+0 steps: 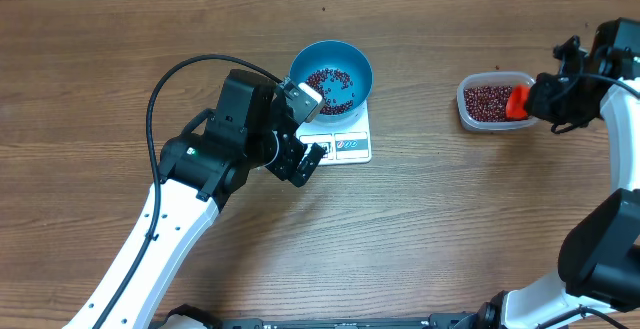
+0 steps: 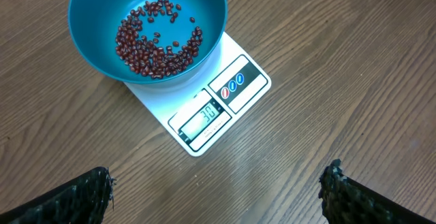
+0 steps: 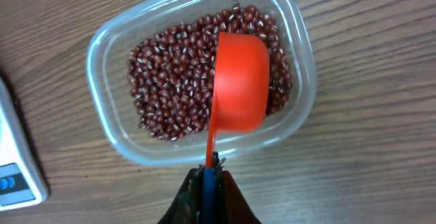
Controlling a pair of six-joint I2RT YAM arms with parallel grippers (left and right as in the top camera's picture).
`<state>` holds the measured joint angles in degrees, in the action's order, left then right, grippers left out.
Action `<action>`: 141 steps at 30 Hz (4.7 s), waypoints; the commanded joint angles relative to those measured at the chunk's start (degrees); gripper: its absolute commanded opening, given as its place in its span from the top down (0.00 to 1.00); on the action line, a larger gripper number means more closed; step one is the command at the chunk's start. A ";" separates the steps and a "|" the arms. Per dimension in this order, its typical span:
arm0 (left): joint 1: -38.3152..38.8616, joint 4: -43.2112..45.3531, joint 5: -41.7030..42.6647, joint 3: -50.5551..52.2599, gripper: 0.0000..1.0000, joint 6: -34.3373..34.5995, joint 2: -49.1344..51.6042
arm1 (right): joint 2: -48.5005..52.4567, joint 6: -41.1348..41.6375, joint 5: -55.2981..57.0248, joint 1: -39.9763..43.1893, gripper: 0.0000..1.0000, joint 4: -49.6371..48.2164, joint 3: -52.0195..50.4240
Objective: Scoop item into bowl and weigh 150g on scale
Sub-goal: 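Scoop beans from the tub again with the right gripper, then carry the filled scoop over the teal bowl, then tip the scoop to pour beans into the teal bowl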
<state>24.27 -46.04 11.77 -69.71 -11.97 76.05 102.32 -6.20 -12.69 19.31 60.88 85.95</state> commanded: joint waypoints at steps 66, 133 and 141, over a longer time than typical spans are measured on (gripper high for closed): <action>0.11 0.15 0.04 -1.31 0.00 0.81 -0.72 | 1.22 -2.34 -51.10 21.66 0.96 -2.64 -9.62; 0.11 0.13 0.07 -1.31 0.00 0.81 -0.72 | 1.20 17.03 -10.38 -37.16 0.96 -16.22 6.03; 0.13 0.13 0.04 -1.31 0.01 0.81 -0.72 | 1.20 14.38 12.72 -45.42 0.96 -13.92 8.33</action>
<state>24.27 -45.89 11.77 -69.71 -11.99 76.05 103.57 10.90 -11.60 -23.83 47.13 92.14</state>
